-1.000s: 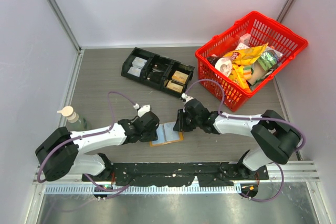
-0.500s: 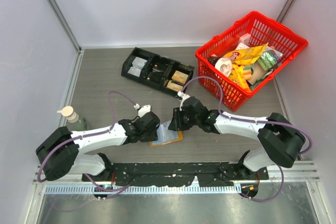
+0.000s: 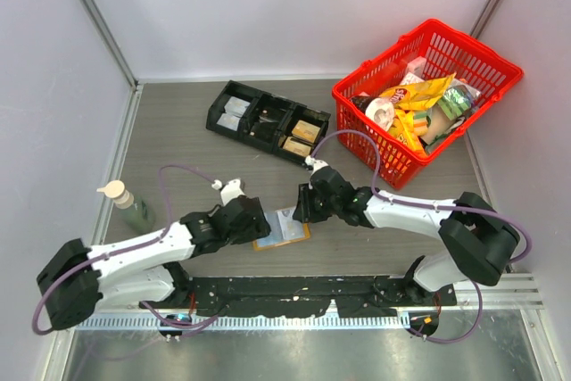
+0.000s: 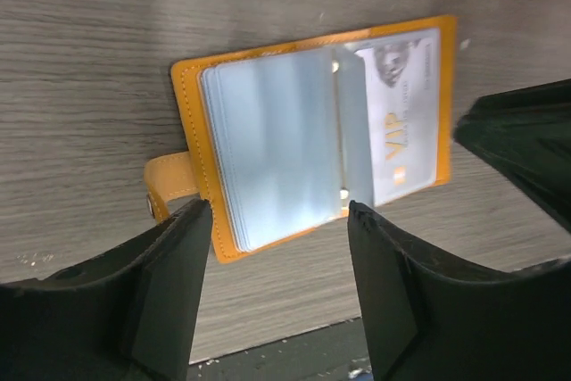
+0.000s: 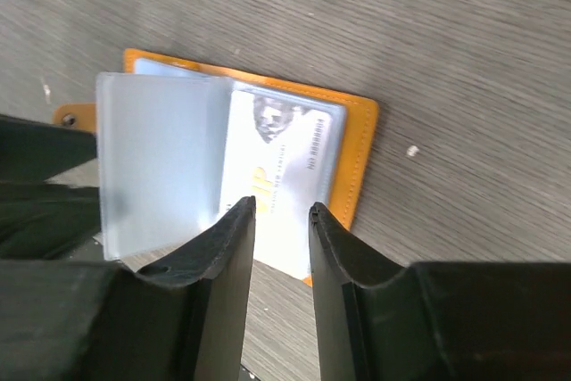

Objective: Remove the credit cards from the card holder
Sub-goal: Remove the credit card from the card holder.

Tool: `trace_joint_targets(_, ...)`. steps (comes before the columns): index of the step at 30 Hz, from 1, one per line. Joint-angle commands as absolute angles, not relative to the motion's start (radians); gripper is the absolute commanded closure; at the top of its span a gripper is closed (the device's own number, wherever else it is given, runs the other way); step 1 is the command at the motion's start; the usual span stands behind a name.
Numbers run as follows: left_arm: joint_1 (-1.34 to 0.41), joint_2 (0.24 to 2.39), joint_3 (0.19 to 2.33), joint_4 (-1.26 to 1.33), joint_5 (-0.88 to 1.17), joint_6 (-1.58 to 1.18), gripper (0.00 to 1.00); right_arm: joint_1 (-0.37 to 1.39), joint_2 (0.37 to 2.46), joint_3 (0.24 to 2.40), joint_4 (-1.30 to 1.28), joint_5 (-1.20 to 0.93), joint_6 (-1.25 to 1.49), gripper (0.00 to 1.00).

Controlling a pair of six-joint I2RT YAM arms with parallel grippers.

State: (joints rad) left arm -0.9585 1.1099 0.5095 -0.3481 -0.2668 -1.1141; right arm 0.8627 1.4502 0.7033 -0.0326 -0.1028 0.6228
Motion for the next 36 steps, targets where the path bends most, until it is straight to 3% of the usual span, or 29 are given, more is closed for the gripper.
trace_joint_targets(1, -0.962, 0.936, 0.512, -0.445, -0.386, -1.178, 0.31, 0.861, 1.398, 0.712, -0.075, -0.003, 0.586, 0.64)
trace_joint_targets(5, -0.962, 0.792, 0.511, -0.494, -0.428, -1.193, 0.23, 0.853, 1.373, 0.716, -0.075, 0.032, 0.568, 0.62)
trace_joint_targets(10, -0.962, 0.726, 0.48, -0.272, -0.342, -1.154, 0.22, 0.836, 1.374, 0.713, -0.006, -0.083, 0.541, 0.63)
trace_joint_targets(15, -0.962, 0.853, 0.531, -0.092, -0.245, -1.114, 0.24, 0.801, 1.419, 0.693, 0.103, -0.198, 0.565, 0.67)
trace_joint_targets(26, -0.963, 1.063, 0.557, -0.363, -0.341, -1.095, 0.27, 0.799, 1.46, 0.696, 0.04, -0.172, 0.563, 0.65)
trace_joint_targets(36, -0.962, 1.207, 0.519, -0.354, -0.313, -1.1, 0.35, 0.799, 1.528, 0.698, 0.034, -0.178, 0.58, 0.64)
